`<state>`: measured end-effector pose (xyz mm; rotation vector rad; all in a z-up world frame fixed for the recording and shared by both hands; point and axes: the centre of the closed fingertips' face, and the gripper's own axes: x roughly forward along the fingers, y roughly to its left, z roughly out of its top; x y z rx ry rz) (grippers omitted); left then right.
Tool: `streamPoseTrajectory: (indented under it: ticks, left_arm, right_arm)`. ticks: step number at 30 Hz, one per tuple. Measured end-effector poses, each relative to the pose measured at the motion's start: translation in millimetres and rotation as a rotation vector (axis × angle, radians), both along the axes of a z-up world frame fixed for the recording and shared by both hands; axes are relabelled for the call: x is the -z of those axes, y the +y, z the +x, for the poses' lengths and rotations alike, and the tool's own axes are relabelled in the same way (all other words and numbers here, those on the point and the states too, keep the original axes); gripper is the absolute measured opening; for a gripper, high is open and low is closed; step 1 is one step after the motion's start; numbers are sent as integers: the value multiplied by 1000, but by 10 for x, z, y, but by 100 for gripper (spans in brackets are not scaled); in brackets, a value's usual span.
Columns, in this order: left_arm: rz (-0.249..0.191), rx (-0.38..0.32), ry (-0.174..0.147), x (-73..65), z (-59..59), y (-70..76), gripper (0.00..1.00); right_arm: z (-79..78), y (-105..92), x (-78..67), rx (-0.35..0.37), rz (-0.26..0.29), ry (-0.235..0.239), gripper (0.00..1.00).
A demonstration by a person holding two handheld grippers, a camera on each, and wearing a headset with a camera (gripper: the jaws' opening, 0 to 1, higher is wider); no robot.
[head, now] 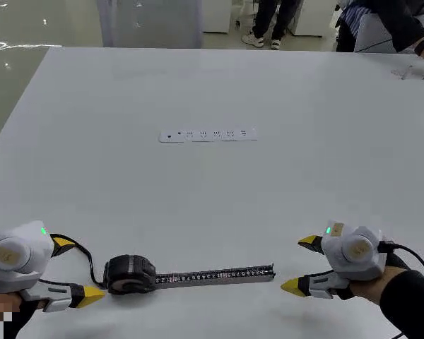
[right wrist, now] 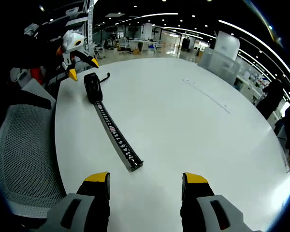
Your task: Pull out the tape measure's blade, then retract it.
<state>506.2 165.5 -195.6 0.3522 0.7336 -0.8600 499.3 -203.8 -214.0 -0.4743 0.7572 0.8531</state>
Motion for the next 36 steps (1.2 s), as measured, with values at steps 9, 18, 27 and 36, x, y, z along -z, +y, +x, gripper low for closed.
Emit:
streamPoseTrajectory:
  ticks: [9,18,27,36]
  left_arm:
    - [-29,-107,-4,15,-115,218,83]
    - [-63,-126,14,53,-217,203,94]
    - [-93,-169,14,74,-281,290,99]
    - [-127,-221,-13,39,-327,346,99]
  right_arm:
    - [-137,-136,-59,61,34,-33,66]
    - [-267,-191,-10,57,19,-25,72]
    - [-346,-322,-39,130,83,-2,80]
    - [-424,-424,-86,168,145,-6,94]
